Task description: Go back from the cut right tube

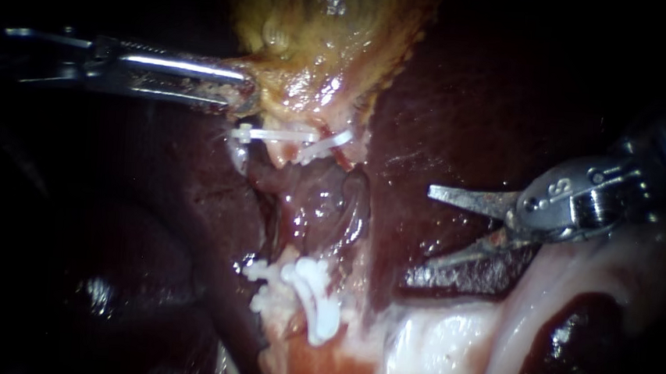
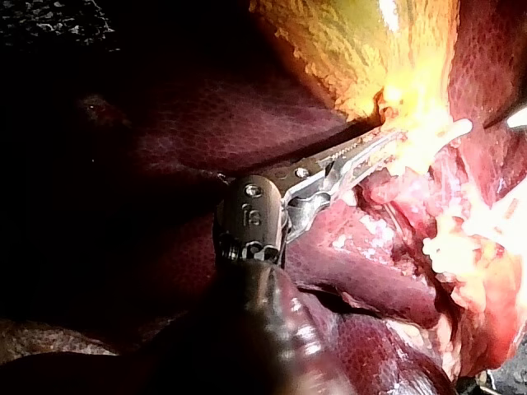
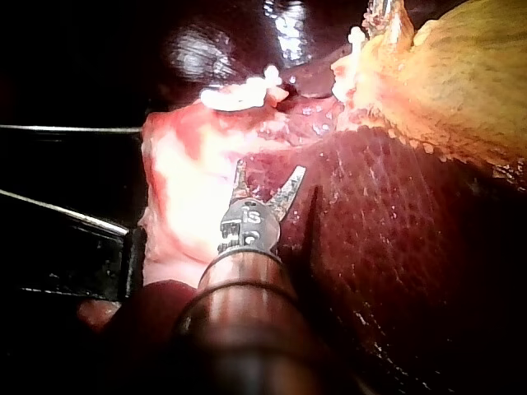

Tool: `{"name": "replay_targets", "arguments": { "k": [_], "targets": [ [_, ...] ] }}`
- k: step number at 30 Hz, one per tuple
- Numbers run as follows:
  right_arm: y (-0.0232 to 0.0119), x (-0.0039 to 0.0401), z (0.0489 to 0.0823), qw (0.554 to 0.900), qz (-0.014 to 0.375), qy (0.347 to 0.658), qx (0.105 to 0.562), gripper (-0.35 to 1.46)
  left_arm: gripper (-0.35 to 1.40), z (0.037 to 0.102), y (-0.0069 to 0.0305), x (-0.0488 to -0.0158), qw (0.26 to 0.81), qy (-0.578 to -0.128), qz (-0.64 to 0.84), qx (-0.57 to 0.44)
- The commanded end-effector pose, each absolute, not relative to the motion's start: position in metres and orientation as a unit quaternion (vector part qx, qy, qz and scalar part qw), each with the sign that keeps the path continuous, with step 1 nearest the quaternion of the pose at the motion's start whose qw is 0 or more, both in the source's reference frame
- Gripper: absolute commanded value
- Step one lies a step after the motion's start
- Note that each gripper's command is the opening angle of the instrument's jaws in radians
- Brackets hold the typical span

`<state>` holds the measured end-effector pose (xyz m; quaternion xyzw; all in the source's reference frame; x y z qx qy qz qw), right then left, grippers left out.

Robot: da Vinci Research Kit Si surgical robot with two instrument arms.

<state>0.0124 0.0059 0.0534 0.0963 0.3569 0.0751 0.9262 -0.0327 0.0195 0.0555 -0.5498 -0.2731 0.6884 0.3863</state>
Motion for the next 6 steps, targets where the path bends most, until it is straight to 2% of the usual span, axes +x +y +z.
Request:
{"name": "replay_targets", "arguments": {
  "k": [1,6],
  "targets": [
    [0.0059,0.0124,0.0534,0.926,0.075,0.357,0.096,1.43,-0.35,0.0556,0.0195,-0.0327,0.387,-0.274,0.688,-0.55],
    [0.0059,0.0125,0.0534,0.925,0.073,0.358,0.103,1.43,-0.35,0.0554,0.0195,-0.0325,0.386,-0.275,0.688,-0.55]
  ]
}}
